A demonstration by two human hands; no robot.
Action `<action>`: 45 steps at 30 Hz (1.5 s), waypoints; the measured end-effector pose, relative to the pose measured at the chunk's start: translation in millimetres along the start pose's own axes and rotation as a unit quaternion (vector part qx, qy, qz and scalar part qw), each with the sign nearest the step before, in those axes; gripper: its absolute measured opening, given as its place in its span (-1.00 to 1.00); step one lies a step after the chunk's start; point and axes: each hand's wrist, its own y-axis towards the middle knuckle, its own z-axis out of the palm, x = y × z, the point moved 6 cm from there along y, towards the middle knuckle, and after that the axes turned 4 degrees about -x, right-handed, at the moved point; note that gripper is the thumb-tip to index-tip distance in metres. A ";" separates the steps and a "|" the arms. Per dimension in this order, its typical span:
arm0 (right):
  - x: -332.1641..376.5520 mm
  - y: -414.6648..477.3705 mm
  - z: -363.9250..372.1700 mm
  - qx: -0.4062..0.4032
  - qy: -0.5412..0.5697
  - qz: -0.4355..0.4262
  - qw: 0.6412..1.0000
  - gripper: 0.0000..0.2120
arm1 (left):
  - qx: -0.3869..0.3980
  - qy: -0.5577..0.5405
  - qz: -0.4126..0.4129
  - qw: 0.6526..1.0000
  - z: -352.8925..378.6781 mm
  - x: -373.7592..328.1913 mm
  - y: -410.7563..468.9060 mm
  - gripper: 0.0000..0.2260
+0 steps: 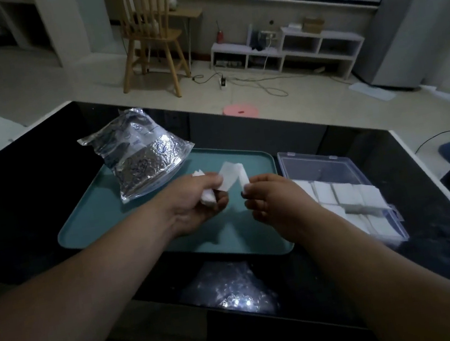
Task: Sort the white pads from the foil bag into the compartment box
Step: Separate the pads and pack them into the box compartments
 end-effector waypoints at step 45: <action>22.5 -63.1 -44.7 0.036 -0.393 -0.334 0.856 -0.59 | 0.210 0.077 -0.099 0.970 93.1 61.2 -45.2 -0.50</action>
